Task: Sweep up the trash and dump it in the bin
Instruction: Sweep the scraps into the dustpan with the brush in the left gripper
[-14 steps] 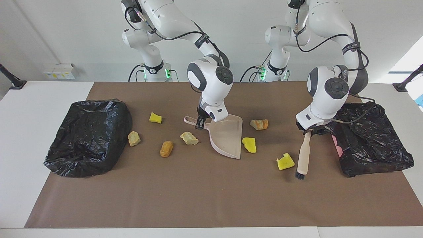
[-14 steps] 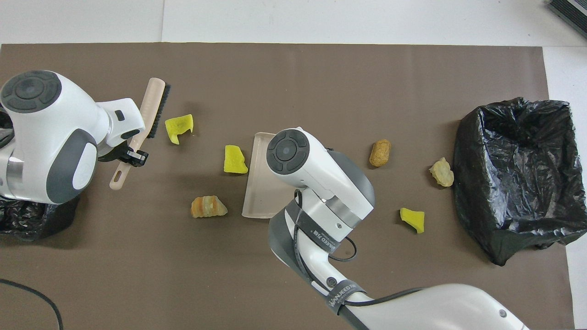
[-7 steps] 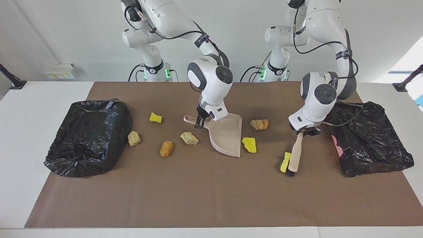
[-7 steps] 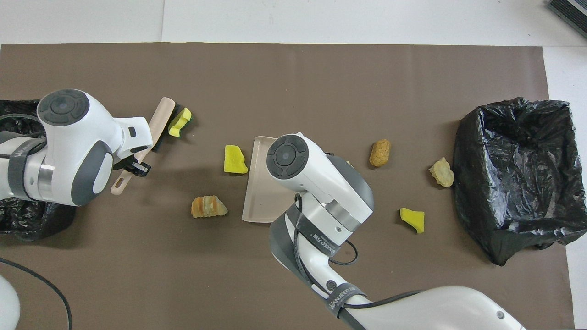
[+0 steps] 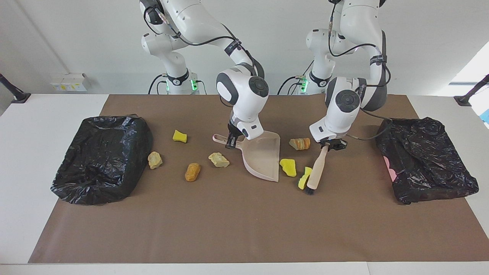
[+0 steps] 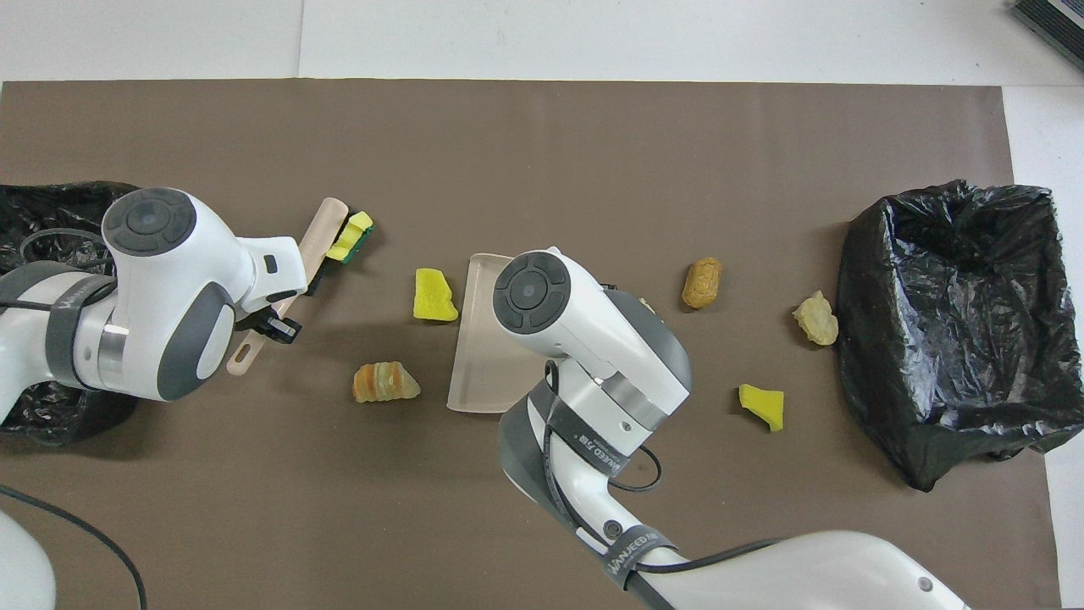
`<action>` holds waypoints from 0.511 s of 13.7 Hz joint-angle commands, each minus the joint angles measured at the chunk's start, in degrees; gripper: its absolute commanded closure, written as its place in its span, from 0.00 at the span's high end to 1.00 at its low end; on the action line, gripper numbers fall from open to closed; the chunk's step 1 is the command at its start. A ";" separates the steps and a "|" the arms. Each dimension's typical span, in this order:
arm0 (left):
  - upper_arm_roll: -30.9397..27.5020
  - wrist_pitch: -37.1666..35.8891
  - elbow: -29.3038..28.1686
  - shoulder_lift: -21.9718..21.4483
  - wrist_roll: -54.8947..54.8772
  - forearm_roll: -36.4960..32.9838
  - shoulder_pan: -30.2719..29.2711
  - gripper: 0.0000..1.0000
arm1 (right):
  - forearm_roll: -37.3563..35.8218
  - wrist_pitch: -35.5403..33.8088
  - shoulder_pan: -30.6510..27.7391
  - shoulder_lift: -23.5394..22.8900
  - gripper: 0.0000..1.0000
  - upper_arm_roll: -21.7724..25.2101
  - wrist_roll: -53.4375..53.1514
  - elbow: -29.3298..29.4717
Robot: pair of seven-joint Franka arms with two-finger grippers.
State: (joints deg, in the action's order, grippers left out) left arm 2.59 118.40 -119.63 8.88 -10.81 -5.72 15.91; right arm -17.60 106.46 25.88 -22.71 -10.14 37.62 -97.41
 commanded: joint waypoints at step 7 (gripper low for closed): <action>-0.75 -0.10 -6.05 -5.63 9.22 7.29 11.32 0.00 | -0.50 2.43 -0.65 1.71 0.00 -0.50 2.72 -2.44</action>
State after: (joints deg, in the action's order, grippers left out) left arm 2.75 118.34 -123.99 5.18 -3.89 -0.41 24.42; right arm -17.60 106.82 25.88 -22.53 -10.13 37.68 -97.65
